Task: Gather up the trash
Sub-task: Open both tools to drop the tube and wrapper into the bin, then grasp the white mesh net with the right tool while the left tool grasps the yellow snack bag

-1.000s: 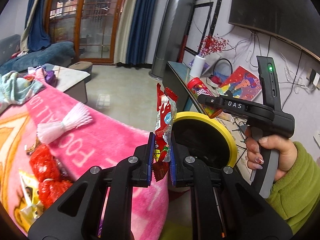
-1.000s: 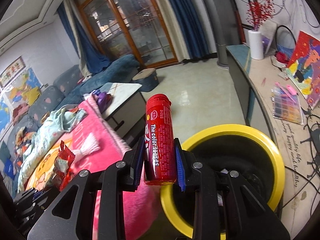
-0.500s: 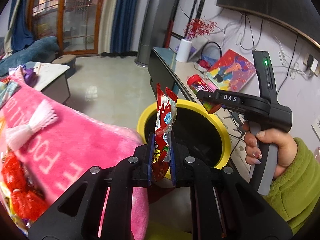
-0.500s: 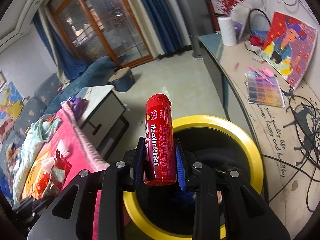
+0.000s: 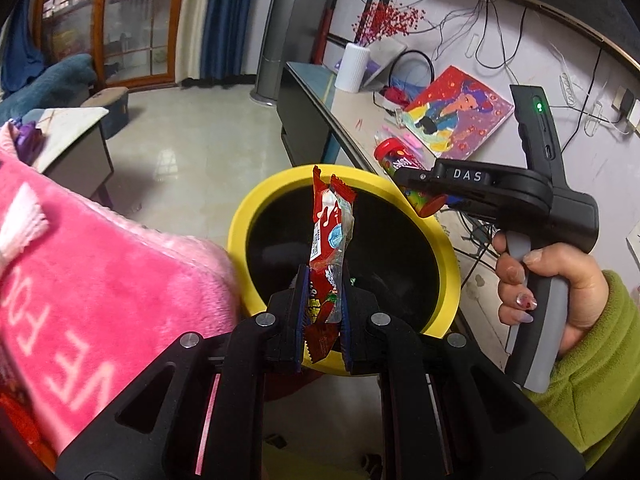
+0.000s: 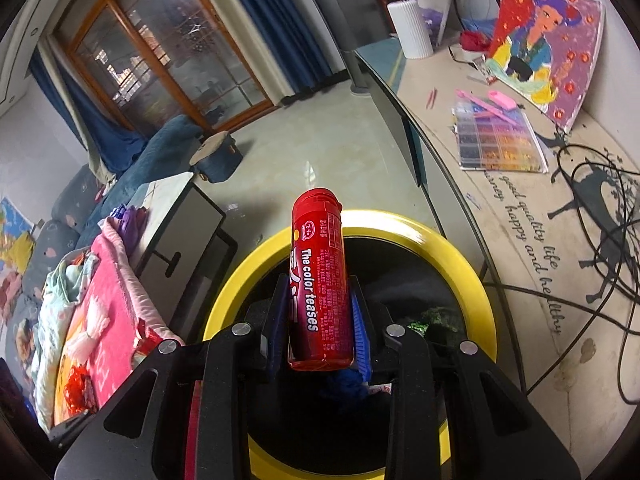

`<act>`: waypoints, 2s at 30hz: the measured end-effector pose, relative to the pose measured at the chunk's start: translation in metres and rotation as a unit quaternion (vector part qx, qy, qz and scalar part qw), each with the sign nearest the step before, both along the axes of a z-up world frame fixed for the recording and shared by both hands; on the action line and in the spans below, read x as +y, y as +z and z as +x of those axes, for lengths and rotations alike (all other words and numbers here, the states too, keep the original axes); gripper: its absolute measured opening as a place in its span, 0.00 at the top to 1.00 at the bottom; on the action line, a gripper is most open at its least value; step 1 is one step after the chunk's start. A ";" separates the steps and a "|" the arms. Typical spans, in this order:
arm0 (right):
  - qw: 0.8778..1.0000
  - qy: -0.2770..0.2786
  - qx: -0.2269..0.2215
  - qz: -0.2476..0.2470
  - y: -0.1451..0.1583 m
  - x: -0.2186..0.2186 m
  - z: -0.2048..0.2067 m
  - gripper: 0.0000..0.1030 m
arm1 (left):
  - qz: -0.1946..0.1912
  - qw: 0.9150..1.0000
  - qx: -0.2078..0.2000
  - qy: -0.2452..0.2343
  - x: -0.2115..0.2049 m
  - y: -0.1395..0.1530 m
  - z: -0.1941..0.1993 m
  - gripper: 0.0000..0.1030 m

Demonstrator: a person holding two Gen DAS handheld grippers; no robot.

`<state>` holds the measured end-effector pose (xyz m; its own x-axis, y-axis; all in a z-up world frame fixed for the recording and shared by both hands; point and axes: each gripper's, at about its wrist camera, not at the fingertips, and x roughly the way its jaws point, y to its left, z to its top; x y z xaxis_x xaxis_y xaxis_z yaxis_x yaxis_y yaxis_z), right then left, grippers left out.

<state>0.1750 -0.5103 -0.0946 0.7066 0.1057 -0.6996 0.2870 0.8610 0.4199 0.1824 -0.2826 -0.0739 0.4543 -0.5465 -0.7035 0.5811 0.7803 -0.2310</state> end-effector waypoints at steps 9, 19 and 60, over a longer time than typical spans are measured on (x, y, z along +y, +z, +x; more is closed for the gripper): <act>1.000 -0.004 0.017 0.023 -0.009 -0.007 0.004 0.66 | 0.004 1.000 0.009 0.002 -0.012 -0.013 0.011 0.77; 1.000 -0.018 -0.007 0.005 0.008 -0.003 -0.001 0.51 | -0.009 0.999 -0.022 0.037 0.012 0.007 0.007 0.11; 0.965 0.219 -0.116 -0.081 0.096 0.217 -0.014 0.45 | -0.031 0.947 -0.145 0.285 0.215 0.078 -0.050 0.11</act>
<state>0.1610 -0.2932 0.0012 0.7590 0.3320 -0.5600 -0.2054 0.9384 0.2780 0.1319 -0.0671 0.0040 0.8572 -0.1901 -0.4786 0.1154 0.9767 -0.1812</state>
